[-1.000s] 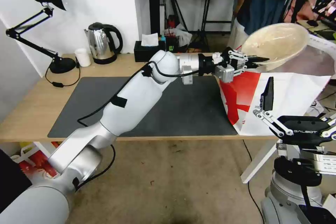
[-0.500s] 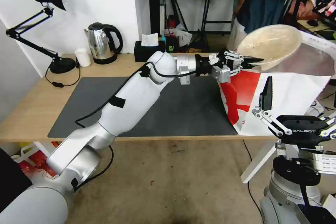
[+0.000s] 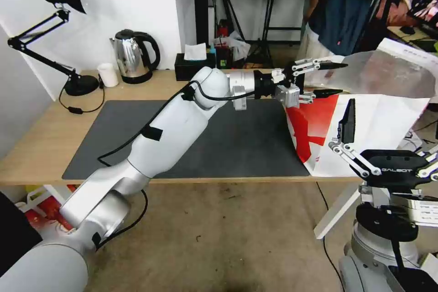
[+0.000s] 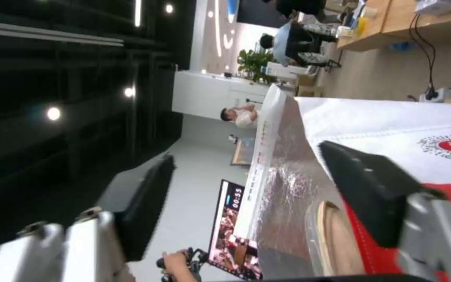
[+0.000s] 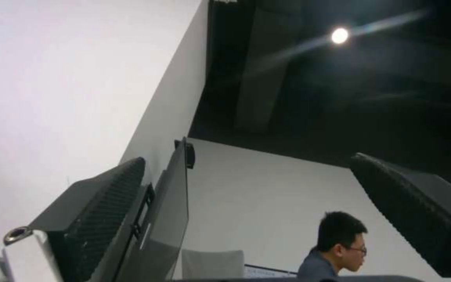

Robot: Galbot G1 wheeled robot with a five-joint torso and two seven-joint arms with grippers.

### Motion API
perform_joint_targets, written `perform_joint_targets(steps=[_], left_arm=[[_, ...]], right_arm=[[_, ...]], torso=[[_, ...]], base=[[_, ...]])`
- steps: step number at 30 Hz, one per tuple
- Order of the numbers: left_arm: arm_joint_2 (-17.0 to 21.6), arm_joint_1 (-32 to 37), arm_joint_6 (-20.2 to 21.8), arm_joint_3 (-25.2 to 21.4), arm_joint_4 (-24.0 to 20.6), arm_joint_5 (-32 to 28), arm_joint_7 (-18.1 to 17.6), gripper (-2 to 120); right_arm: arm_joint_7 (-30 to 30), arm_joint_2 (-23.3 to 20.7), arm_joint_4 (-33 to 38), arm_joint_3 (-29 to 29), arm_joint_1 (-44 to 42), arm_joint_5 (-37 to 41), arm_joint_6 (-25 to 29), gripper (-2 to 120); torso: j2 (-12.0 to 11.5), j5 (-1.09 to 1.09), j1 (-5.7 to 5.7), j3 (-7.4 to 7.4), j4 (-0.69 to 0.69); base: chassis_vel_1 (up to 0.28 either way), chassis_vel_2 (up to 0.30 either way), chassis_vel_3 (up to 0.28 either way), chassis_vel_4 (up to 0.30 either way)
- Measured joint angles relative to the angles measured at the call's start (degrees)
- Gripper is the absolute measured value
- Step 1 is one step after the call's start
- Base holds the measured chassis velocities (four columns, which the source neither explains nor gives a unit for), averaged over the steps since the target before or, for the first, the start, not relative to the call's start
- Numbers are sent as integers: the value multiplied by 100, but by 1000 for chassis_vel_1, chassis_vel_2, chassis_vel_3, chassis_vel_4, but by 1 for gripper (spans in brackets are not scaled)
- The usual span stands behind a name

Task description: Pick up the trash from the table and place it into the takeout bag.

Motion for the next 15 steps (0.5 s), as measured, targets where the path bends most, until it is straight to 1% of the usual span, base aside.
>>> perform_joint_targets(steps=[2,3,4,6,15], left_arm=[[34,10,2,0,-43,-22,-2,87],[46,12,2,0,-60,-36,-2,90],[46,12,2,0,-60,-36,-2,90],[71,16,2,-1,-97,-59,-4,98],[176,49,2,-57,-233,-108,-7,100]], right_arm=[[0,1,0,-1,4,0,-2,100],[0,2,0,-1,5,0,-3,100],[0,2,0,-1,5,0,-3,100],[0,3,0,-2,7,1,-5,100],[-1,-2,1,-1,11,3,-6,100]], torso=[[0,0,0,0,0],[0,0,0,0,0],[0,0,0,0,0],[0,0,0,0,0],[0,0,0,0,0]], base=[[0,0,0,0],[0,0,0,0],[0,0,0,0],[0,0,0,0],[0,0,0,0]])
